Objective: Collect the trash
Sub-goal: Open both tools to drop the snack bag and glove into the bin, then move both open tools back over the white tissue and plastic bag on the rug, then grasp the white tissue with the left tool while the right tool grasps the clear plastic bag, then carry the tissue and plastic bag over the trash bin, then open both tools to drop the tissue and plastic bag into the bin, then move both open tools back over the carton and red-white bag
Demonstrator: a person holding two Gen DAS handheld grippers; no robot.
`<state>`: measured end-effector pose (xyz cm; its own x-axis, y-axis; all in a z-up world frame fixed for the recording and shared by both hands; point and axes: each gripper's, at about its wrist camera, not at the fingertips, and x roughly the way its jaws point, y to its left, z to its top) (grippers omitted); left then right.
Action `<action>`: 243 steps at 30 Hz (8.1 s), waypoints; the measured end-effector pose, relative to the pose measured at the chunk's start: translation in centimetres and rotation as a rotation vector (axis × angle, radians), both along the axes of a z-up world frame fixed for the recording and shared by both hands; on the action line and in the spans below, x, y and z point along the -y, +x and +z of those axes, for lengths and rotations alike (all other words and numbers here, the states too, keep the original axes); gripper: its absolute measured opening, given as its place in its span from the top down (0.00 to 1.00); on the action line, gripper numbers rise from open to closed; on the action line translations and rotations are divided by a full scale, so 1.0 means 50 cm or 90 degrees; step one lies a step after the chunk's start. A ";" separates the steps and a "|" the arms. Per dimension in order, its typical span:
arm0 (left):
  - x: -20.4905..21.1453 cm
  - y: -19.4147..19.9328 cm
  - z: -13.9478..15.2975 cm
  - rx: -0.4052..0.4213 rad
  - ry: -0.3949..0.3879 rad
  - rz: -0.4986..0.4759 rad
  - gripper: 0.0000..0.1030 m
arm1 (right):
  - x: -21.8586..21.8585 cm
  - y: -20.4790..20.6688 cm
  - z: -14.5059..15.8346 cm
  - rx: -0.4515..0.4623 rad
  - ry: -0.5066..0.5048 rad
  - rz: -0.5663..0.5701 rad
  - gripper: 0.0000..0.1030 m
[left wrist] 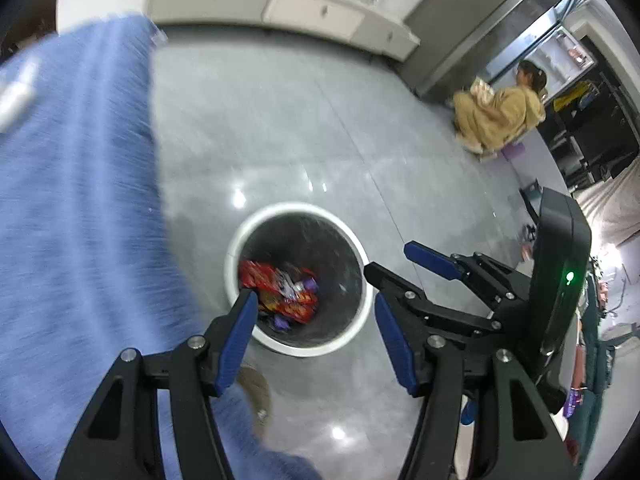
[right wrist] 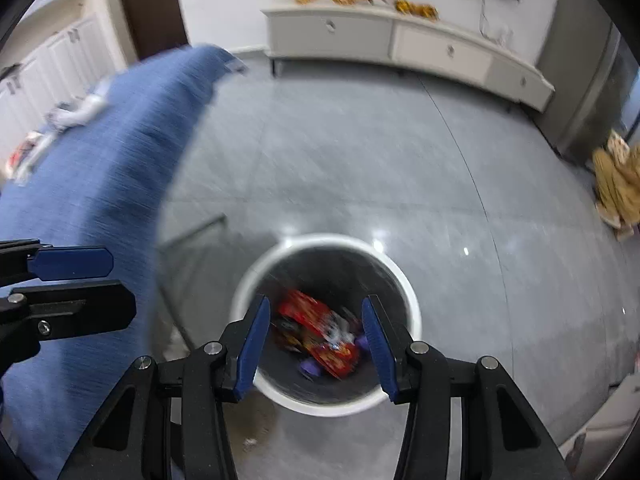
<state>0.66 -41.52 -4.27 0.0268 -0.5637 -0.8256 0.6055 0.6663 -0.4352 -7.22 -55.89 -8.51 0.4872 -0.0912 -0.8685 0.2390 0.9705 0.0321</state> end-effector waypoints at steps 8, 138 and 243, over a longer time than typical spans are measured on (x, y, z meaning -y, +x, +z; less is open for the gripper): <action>-0.232 -0.008 0.087 0.088 0.023 0.083 0.43 | -0.205 0.022 0.144 0.094 0.005 0.095 0.52; -0.616 0.133 0.057 0.176 0.084 0.201 0.88 | -0.515 0.193 0.135 0.092 -0.008 0.224 0.70; -0.127 0.021 0.087 0.116 0.028 -0.031 0.49 | -0.071 0.002 0.119 0.032 -0.145 -0.024 0.46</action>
